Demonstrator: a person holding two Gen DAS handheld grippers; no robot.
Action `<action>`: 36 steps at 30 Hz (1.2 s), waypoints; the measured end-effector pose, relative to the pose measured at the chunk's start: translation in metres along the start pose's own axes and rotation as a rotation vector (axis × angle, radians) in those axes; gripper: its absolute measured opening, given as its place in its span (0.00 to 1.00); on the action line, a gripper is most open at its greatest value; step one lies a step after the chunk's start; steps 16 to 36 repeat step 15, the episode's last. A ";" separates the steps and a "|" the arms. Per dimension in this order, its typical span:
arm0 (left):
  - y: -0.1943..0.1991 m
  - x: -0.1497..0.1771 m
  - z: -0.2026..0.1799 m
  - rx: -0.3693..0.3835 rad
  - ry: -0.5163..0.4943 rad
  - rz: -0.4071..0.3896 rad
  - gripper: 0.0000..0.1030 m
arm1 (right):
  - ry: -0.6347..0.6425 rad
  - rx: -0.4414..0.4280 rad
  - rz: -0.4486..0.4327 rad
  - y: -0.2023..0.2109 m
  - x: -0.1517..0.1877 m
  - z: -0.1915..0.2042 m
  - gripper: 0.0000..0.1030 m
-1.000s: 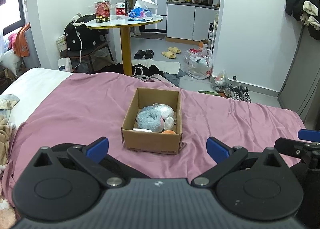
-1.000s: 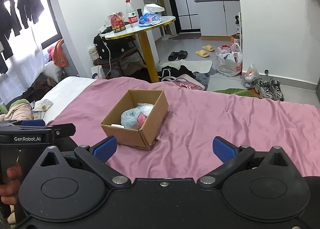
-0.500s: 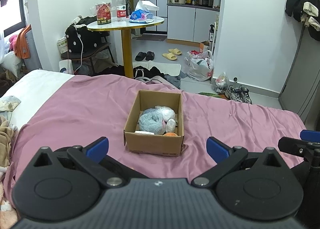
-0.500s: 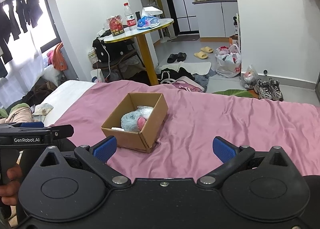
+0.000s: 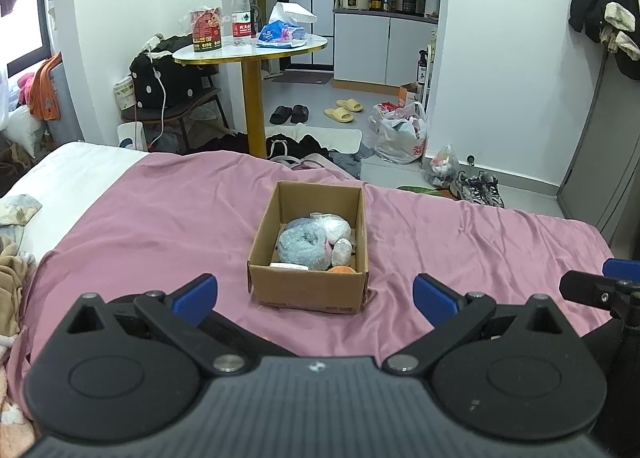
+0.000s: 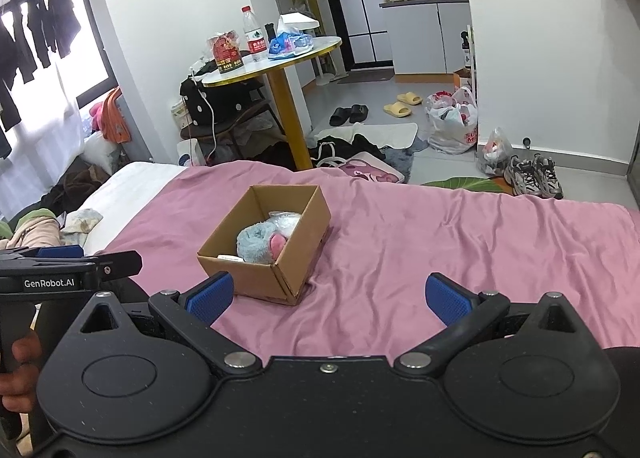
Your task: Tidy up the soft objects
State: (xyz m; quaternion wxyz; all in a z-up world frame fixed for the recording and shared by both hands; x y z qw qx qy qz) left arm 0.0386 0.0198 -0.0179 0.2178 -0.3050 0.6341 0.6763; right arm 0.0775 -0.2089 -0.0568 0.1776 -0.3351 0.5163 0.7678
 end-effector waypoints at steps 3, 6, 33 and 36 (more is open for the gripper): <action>-0.001 0.000 0.000 -0.001 0.000 -0.001 1.00 | 0.003 0.003 0.004 -0.002 0.001 0.000 1.00; -0.002 0.001 0.001 -0.004 -0.005 -0.003 1.00 | 0.003 0.004 0.010 -0.005 0.002 0.001 1.00; -0.005 0.001 0.003 -0.008 -0.018 -0.018 1.00 | 0.000 0.005 0.015 -0.009 0.004 0.002 1.00; -0.005 0.001 0.003 -0.008 -0.018 -0.018 1.00 | 0.000 0.005 0.015 -0.009 0.004 0.002 1.00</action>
Point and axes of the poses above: each gripper's, at about its wrist camera, not at the fingertips, and y roughly against the way its jaws point, z to its left, x to its underside, the point moved 8 cm from there along -y, roughly the way its jaws point, and after that the axes turned 6 degrees about z, right-handed, at the moved point
